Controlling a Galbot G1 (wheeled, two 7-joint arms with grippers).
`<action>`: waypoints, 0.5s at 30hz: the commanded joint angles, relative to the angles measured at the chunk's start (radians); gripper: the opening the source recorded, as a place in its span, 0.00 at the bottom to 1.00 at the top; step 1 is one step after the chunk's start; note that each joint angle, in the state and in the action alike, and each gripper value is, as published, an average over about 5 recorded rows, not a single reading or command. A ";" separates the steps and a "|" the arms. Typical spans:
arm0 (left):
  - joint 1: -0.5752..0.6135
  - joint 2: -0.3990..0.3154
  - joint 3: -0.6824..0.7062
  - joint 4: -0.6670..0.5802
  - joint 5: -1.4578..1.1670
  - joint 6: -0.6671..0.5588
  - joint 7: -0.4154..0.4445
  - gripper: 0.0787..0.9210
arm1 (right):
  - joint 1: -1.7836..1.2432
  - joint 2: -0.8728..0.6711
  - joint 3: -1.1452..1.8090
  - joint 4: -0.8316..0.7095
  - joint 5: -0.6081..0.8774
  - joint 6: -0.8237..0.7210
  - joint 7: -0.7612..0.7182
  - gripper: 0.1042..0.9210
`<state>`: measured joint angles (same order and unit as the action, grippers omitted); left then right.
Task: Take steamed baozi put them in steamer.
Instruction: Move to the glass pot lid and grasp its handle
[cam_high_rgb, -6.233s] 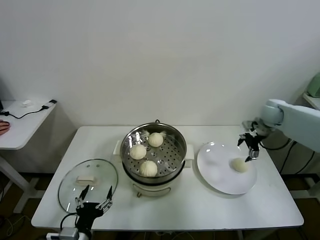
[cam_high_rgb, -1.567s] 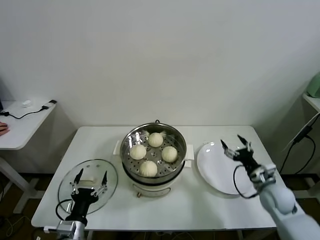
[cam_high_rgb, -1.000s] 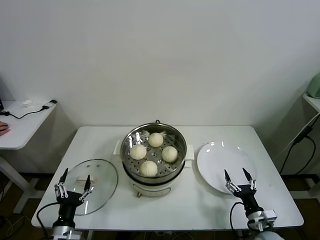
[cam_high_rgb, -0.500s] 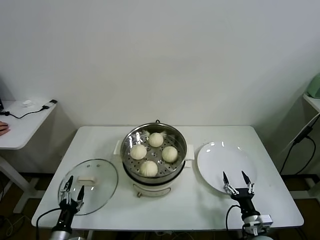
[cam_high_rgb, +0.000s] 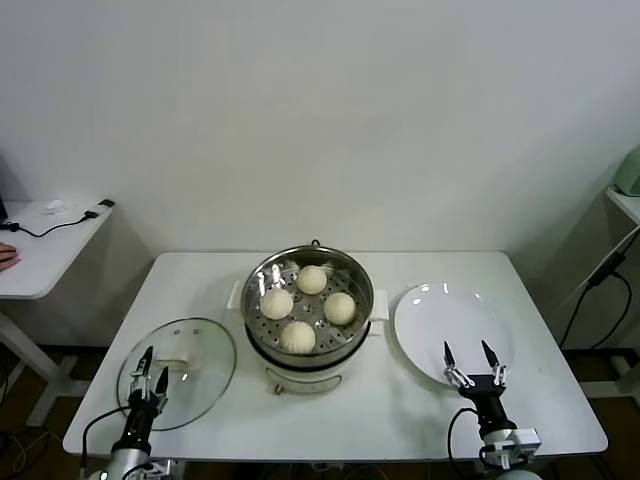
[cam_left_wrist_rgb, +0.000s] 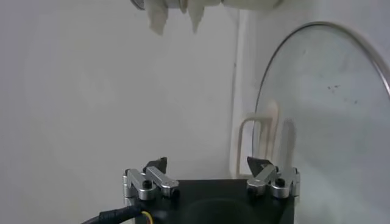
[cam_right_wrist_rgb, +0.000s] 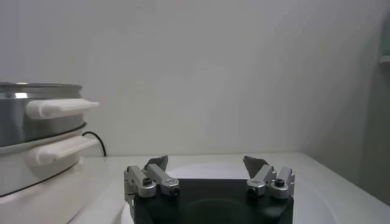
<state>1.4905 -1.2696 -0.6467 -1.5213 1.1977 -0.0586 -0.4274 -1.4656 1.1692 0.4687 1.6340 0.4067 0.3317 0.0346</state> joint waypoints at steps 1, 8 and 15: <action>-0.086 0.007 0.017 0.091 0.005 -0.006 -0.016 0.88 | -0.001 -0.001 -0.010 -0.003 -0.003 0.002 0.015 0.88; -0.108 0.011 0.022 0.136 0.004 -0.020 -0.027 0.88 | 0.004 0.003 -0.014 -0.010 -0.004 0.002 0.018 0.88; -0.118 0.016 0.026 0.175 0.017 -0.033 -0.046 0.71 | 0.011 0.005 -0.023 -0.011 -0.004 0.000 0.023 0.88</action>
<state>1.4022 -1.2566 -0.6232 -1.4092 1.2065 -0.0827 -0.4552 -1.4555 1.1733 0.4499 1.6236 0.4027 0.3322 0.0533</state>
